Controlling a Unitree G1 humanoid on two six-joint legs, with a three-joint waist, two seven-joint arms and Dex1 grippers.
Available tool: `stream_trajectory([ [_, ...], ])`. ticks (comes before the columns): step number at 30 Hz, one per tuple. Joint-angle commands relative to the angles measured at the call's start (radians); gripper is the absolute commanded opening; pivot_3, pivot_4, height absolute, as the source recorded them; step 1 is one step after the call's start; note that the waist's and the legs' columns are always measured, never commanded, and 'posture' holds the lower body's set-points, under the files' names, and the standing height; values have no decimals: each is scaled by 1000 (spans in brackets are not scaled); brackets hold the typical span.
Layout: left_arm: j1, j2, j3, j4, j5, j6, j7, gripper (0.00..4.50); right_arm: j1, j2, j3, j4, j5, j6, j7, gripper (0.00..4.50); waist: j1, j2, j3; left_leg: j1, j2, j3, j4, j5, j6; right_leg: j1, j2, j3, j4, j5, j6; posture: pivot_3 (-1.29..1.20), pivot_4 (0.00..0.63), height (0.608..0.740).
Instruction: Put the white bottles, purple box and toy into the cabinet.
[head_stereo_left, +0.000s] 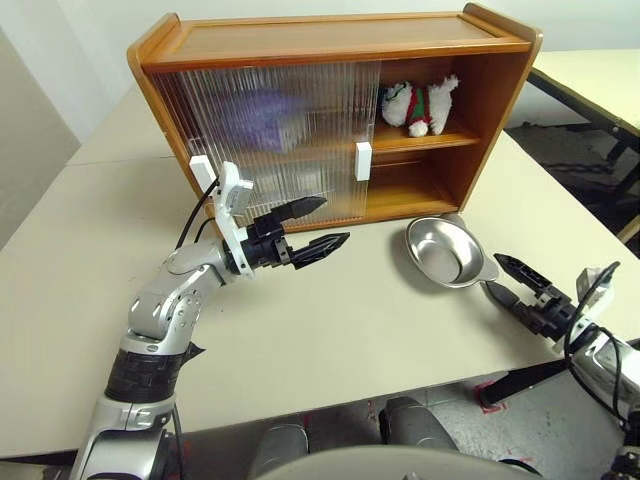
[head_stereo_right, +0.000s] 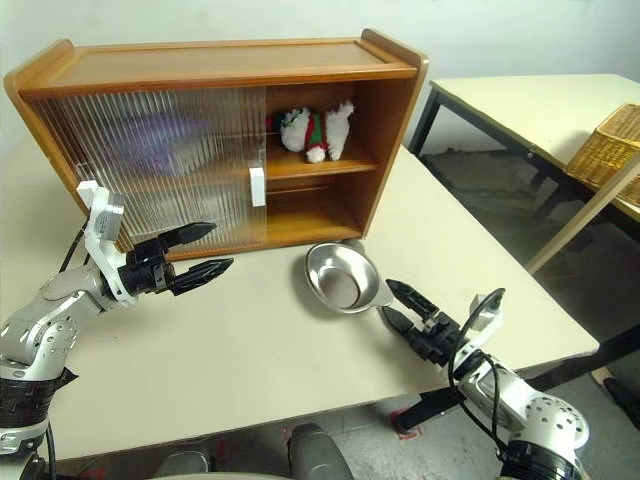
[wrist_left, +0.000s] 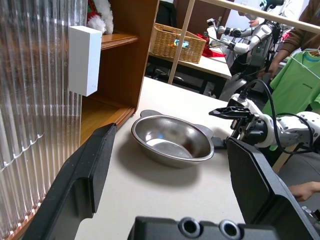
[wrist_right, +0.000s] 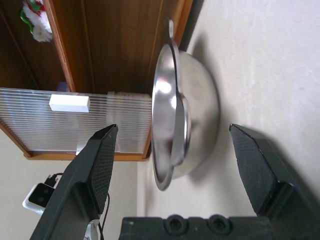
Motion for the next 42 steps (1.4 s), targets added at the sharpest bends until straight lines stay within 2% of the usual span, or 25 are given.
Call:
stream_trajectory([
  [1,-2,5,-1,-10,3,4,0,4500,-8,8,21,7,-14,3,4,4474,2,1,0,0,0,0,0,0,0,0,0,0,0,0,0,-166,0,740],
  [6,0,5,0,-13,2,5,3,4500,-4,13,15,-11,11,9,-17,4474,5,1,0,0,0,0,0,0,0,0,0,0,0,0,0,-166,0,740],
  [9,1,4,-2,-14,2,4,2,4500,-3,17,9,-25,29,11,-41,3883,5,1,0,0,0,0,0,0,0,0,0,0,0,0,0,-166,0,740],
  [19,-2,-3,-12,-10,4,1,-3,4500,33,39,8,-148,152,1,-178,39,7,1,0,0,0,0,0,0,0,0,0,0,0,0,0,-177,0,740],
  [27,-5,-4,-16,-6,7,-1,-7,4500,22,40,34,-174,255,-33,-273,39,7,1,-1,0,0,0,0,0,0,0,0,0,0,0,0,-180,0,740],
  [36,-17,-3,-20,8,10,-1,-20,4500,45,1,57,-160,511,-56,-336,39,6,1,-1,-1,0,0,0,-1,-2,-1,0,0,0,-2,0,-201,0,740],
  [42,-27,-10,-29,18,14,-1,-26,4500,20,9,112,-173,566,-128,-367,39,-1,1,-1,-1,0,0,0,-2,-1,-1,0,0,0,-3,1,-212,0,740],
])
